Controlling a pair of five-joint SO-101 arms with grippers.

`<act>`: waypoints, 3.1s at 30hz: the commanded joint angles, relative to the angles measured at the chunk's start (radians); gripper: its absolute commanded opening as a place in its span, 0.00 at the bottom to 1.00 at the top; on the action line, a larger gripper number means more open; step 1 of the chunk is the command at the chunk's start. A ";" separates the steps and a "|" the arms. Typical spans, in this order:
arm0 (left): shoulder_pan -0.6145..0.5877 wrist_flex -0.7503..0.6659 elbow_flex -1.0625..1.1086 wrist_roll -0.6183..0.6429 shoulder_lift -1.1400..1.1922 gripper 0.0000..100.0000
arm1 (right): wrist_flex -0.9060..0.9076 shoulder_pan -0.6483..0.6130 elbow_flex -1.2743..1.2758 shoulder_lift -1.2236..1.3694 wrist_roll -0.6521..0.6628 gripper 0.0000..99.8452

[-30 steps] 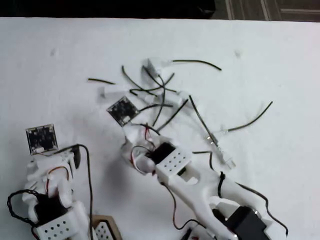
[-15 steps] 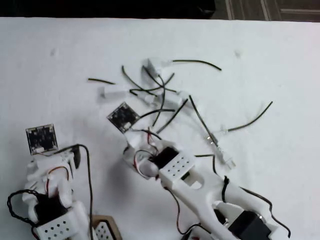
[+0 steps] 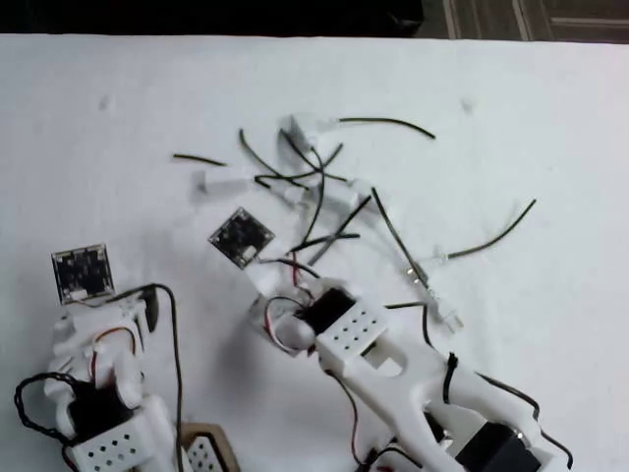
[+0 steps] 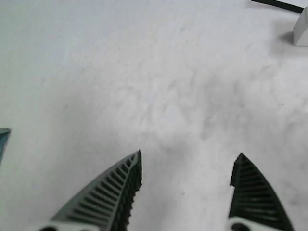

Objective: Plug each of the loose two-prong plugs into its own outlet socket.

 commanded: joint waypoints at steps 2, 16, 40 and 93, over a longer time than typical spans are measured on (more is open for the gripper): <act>0.007 -0.020 -0.012 -0.003 -0.008 0.30 | 0.045 0.015 0.014 -0.044 0.012 0.02; 0.030 -0.020 -0.006 -0.006 -0.008 0.30 | 0.064 0.010 0.121 -0.182 0.014 0.02; 0.180 -0.021 -0.172 0.092 -0.008 0.30 | 0.073 0.008 0.120 -0.627 0.005 0.02; 0.898 0.161 -0.370 0.184 -0.008 0.30 | 0.067 -0.018 0.161 -0.774 -0.058 0.02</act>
